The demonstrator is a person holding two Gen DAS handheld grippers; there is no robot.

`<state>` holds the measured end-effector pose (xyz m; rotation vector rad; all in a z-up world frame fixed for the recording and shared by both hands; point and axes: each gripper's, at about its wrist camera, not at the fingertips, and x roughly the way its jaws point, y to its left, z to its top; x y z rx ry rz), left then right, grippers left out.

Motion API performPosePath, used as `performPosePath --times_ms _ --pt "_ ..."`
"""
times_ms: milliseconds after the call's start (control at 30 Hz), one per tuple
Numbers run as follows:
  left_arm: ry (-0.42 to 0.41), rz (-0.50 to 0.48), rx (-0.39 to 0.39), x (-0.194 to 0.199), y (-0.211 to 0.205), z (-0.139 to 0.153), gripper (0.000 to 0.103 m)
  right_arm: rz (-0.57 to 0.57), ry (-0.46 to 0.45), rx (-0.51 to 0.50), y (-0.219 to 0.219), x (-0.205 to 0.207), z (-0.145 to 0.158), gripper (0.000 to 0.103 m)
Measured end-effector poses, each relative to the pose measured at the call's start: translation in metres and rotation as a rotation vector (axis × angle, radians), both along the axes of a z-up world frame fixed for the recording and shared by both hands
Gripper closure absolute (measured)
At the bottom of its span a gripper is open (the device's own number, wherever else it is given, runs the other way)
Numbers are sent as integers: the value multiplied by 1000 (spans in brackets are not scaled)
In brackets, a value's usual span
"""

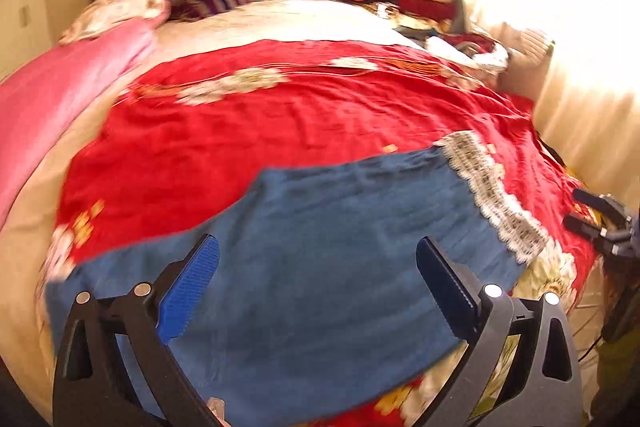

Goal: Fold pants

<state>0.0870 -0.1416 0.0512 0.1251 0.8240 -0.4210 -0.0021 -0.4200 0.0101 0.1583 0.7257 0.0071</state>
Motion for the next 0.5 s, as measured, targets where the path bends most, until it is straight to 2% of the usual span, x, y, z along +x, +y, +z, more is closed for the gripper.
performPosePath --times_ms 133,233,400,500 --pt "-22 -112 44 32 -46 -1 5 4 43 59 0 4 -15 11" --pt "10 -177 42 57 -74 -11 5 8 67 75 2 8 -24 11" --pt "21 -268 114 83 -115 -36 5 -6 100 131 1 17 -40 11" --pt "62 -320 101 96 -131 -48 5 -40 111 189 -5 23 -49 11"
